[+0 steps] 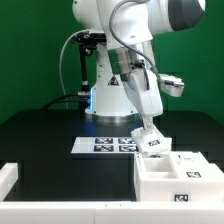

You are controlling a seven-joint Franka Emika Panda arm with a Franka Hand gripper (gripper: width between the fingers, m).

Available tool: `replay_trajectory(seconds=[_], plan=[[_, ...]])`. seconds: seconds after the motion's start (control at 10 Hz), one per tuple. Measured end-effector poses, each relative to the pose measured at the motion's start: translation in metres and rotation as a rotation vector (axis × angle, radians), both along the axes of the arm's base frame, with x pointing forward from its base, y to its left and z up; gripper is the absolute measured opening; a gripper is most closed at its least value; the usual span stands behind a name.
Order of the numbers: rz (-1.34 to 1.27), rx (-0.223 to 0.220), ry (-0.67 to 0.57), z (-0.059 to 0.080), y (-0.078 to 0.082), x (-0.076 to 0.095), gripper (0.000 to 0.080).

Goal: Assemble cabinet

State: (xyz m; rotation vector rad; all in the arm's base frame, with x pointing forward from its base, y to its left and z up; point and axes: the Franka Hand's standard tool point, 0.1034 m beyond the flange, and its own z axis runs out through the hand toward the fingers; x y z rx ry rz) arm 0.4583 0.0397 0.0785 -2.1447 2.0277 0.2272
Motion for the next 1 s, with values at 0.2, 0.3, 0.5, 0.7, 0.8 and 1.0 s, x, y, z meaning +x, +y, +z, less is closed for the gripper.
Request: replay_trajectory(seconds=[0.2,0.3,0.5,0.7,0.8,1.0], plan=[[-0.001,-0.001,-0.001,0.000,-0.003,0.000,0.0054],[-0.005,-0.002,-0.002,0.000,-0.005,0.000,0.0054],[-0.005,-0.003,0.000,-0.001,-0.006,-0.001,0.0054],[-0.004,-0.001,-0.006,0.001,-0.005,0.004,0.0054],[-0.004,0.001,-0.013,0.003,-0.004,0.008,0.0054],[-0.004,0.002,-0.024,0.006,-0.004,0.016,0.0054]])
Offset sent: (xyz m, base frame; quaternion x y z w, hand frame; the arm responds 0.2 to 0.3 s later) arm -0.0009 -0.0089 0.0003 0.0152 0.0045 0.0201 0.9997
